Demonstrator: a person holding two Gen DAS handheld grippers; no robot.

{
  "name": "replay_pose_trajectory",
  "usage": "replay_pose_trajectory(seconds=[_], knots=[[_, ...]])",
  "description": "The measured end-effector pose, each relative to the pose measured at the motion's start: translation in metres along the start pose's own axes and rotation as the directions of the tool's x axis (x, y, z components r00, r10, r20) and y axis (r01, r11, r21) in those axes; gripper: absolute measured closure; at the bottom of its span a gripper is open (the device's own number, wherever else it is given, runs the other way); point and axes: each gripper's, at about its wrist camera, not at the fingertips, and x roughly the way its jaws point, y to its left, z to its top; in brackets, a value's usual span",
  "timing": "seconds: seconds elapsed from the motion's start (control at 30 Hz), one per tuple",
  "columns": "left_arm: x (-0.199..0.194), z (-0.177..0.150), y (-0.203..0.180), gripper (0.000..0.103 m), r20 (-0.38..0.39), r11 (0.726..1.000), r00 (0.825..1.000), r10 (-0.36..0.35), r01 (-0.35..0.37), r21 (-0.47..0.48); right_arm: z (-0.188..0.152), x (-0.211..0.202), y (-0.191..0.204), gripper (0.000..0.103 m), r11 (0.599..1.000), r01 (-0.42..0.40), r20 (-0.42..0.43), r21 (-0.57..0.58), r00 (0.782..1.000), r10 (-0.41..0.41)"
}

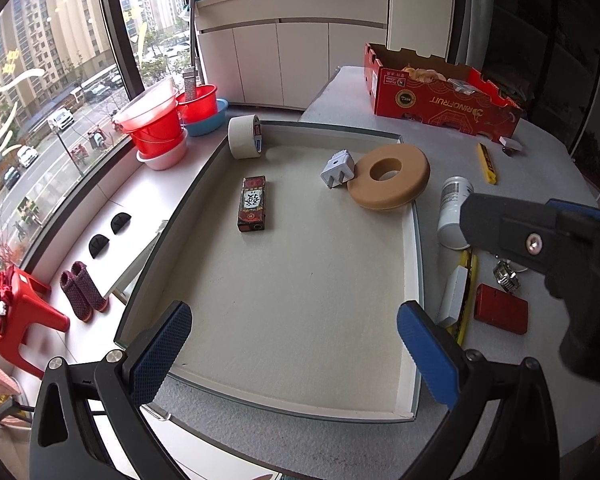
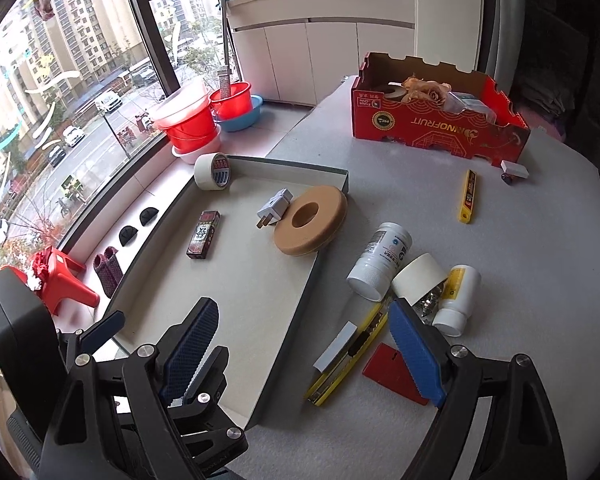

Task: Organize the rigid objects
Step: 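Withdraw both grippers from the tray toward the remaining items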

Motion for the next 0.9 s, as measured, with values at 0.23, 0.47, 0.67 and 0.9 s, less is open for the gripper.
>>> replay_pose_trajectory(seconds=[0.23,0.47,0.67,0.9], knots=[[-0.014,-0.002,-0.005,0.0,0.018,1.0,1.0,0.004,-0.005,0.007,-0.009,-0.011,-0.004,0.001,1.0,-0.01,0.014,-0.003,1.0,0.01],[-0.02,-0.001,-0.026,0.0,0.005,0.999,1.0,-0.01,0.009,0.042,-0.024,-0.026,-0.05,0.0,0.987,-0.098,0.051,0.126,0.994,0.092],[-0.027,-0.004,-0.066,0.0,0.001,0.987,0.997,-0.074,0.073,0.144,-0.066,-0.035,-0.112,0.0,0.975,0.04,0.03,0.217,0.998,-0.048],[0.002,0.0,-0.135,0.0,-0.043,0.947,0.994,-0.097,0.106,0.302,-0.132,-0.034,-0.181,0.0,0.917,0.086,-0.087,0.389,0.995,-0.057]])
